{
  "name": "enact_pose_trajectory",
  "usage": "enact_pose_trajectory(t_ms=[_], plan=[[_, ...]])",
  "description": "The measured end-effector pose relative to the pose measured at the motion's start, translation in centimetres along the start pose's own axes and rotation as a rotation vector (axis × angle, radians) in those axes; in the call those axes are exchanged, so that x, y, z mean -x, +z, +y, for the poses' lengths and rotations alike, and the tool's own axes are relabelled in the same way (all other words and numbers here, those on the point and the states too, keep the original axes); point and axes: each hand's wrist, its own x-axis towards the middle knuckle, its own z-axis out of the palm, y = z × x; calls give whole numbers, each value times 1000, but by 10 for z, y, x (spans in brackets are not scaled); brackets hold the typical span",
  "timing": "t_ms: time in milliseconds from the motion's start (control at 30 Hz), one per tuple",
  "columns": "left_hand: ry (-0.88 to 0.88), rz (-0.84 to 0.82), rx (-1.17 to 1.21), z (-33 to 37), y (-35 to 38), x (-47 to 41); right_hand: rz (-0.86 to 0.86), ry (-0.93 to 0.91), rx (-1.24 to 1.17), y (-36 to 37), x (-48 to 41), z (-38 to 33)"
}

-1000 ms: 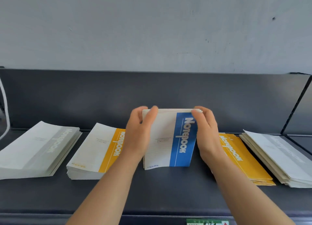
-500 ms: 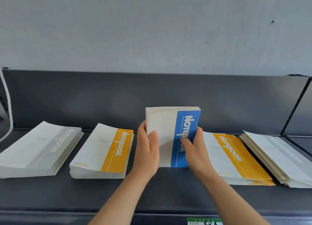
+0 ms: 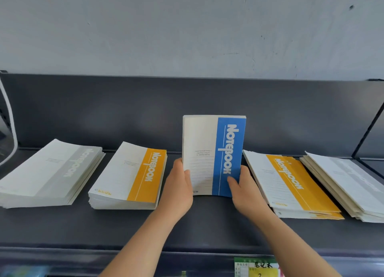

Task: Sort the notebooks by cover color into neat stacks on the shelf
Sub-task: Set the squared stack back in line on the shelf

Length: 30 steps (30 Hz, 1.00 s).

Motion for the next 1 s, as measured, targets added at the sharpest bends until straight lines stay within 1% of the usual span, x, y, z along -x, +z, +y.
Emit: enact_pose_trajectory(t_ms=[67, 200, 333, 500, 600, 667, 767, 867, 933, 1000], plan=[[-22, 4, -12, -5, 0, -8, -1, 12, 62, -4, -6, -1], [-55, -18, -47, -15, 1, -13, -55, 74, 195, -6, -11, 8], [-88, -34, -132, -20, 6, -15, -53, 99, 322, -2, -15, 14], [-183, -78, -250, -22, 13, -18, -73, 139, 463, 7, -17, 16], [-191, -90, -310, -23, 17, -20, -73, 158, 549, 11, -15, 14], [-174, -72, -352, -24, 19, -20, -81, 174, 576, 12, -13, 12], [-150, -55, -407, -24, 20, -19, -103, 145, 645, 12, -11, 9], [-110, -42, -452, -21, 19, -17, -39, 70, 706, 10, -6, 8], [-27, -8, -492, -18, 14, -14, -5, -7, 710, 9, -2, 9], [107, 30, -563, -12, 7, -11, 27, -75, 666, 7, 2, 7]])
